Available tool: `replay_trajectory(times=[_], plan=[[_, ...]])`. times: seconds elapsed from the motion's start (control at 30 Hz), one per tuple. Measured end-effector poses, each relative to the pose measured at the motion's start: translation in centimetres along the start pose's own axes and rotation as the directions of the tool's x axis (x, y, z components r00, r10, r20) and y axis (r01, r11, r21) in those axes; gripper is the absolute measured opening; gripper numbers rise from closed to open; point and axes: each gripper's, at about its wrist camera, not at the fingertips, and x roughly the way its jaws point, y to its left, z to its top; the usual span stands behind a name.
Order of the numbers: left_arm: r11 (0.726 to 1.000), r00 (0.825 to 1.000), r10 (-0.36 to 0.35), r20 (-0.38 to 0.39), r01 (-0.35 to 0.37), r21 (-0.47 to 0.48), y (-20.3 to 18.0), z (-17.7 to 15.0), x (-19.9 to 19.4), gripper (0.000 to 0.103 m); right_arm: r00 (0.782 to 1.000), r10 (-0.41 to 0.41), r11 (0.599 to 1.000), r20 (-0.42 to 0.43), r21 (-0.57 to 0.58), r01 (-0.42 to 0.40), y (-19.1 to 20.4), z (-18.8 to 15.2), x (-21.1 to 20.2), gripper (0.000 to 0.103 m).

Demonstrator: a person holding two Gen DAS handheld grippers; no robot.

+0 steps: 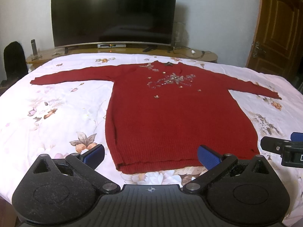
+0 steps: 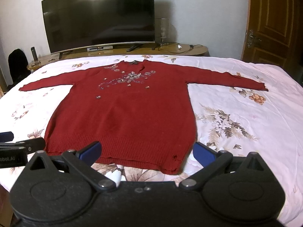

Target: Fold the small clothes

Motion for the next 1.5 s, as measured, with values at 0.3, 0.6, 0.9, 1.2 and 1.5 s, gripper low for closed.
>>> replay_trajectory(times=[0.3, 0.6, 0.9, 1.2, 1.5], plan=[[1.0, 1.0, 0.0, 0.001, 0.0, -0.007, 0.2, 0.0, 0.0, 0.103, 1.0, -0.002, 1.0, 0.004, -0.013, 0.003, 0.3, 0.0, 0.0, 0.102], [0.989, 0.986, -0.143, 0.08, 0.146, -0.023, 0.3, 5.0, 2.4, 0.103, 0.979, -0.029, 0.999, 0.203, -0.031, 0.036, -2.1, 2.1, 0.1, 0.102], [0.996, 0.995, -0.076, 0.071, 0.079, -0.031, -1.6, 12.5, 13.4, 0.103, 0.96, -0.161, 0.973, 0.229, 0.201, 0.115, -12.6, 8.4, 6.7, 0.103], [0.997, 0.998, 0.031, 0.048, -0.028, -0.072, -2.2, 17.2, 26.6, 0.103, 0.951, -0.27, 0.896, 0.154, 0.402, 0.189, -26.6, 11.4, 17.9, 0.076], [0.995, 0.998, 0.065, -0.006, -0.065, -0.07, -2.9, 18.7, 34.5, 0.103, 0.958, -0.268, 0.709, 0.099, 0.693, 0.127, -39.9, 10.9, 26.7, 0.042]])
